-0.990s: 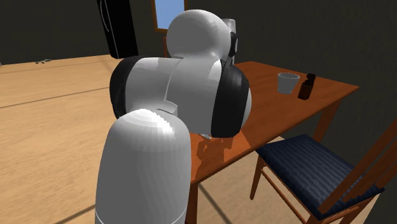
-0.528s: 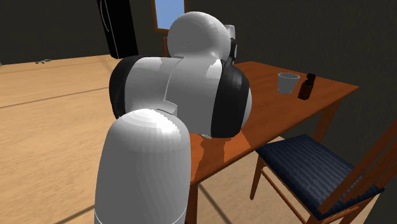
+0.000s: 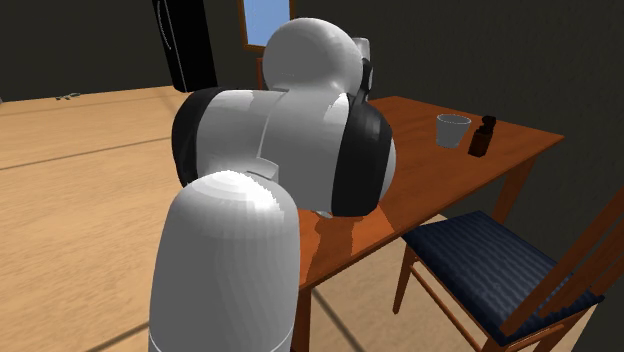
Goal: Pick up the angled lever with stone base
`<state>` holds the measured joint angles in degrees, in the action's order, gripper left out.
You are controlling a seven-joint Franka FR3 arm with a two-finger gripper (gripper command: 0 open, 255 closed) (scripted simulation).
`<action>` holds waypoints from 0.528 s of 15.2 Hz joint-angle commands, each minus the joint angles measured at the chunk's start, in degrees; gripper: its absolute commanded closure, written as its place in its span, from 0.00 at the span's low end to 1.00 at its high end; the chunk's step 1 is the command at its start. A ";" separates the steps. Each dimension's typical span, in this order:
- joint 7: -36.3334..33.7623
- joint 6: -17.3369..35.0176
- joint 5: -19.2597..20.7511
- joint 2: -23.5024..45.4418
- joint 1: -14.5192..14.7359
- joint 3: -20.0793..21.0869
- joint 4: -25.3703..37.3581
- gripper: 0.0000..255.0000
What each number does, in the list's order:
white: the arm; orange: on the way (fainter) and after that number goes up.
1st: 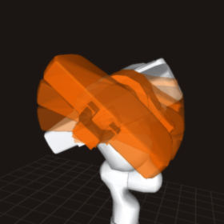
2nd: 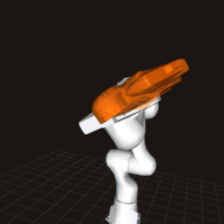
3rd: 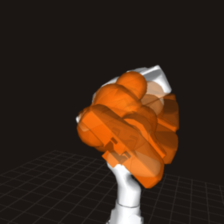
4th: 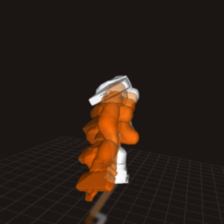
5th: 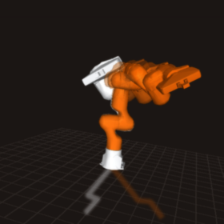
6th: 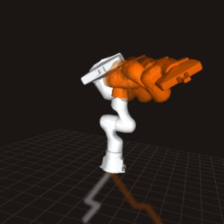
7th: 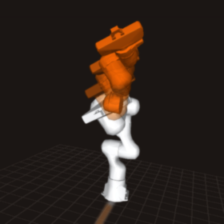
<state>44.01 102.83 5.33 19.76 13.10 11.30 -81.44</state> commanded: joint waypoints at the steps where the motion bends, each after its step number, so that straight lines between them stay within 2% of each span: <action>1: 0.03 -1.12 0.00 0.05 0.05 0.01 1.16 1.00; 8: 0.20 -6.90 0.09 0.83 0.41 0.07 7.73 1.00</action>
<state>44.15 96.81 5.39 20.34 13.47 11.38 -74.84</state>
